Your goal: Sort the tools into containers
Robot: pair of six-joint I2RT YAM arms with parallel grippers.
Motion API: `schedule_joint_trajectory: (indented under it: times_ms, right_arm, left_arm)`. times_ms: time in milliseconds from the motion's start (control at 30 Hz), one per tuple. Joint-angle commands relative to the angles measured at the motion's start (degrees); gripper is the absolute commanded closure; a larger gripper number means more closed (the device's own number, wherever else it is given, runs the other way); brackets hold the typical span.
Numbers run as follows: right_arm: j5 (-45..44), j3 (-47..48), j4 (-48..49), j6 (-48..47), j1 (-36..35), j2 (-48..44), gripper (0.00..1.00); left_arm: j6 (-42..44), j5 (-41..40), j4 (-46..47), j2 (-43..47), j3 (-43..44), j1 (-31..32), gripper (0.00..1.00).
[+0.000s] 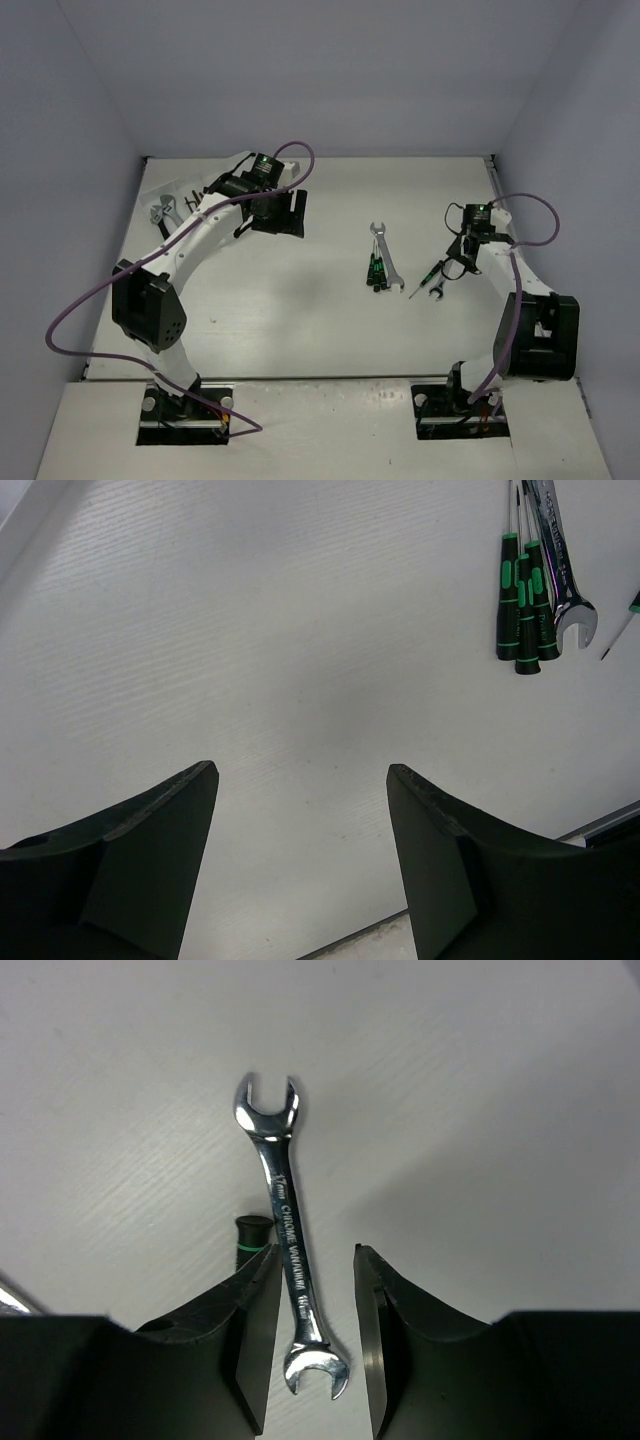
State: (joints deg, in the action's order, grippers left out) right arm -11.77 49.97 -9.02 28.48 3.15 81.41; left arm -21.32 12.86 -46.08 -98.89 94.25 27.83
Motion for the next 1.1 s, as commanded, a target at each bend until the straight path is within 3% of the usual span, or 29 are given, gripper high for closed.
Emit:
schedule_joint_trajectory:
  times_ms: [0,300,1067]
  right_arm:
    - [3.3,-1.7,0.5,0.0,1.4,3.7,0.68]
    - [8.4,-1.6,3.6,-1.9,1.4,6.2,0.65]
    - [8.7,-3.3,5.6,-2.9,1.3,8.6,0.65]
  left_arm:
    - [0.4,1.0,1.5,1.6,2.7,0.4,0.35]
    - [0.3,0.8,1.5,2.6,1.8,0.5,0.35]
    - [0.1,1.0,1.9,2.0,0.8,0.6,0.35]
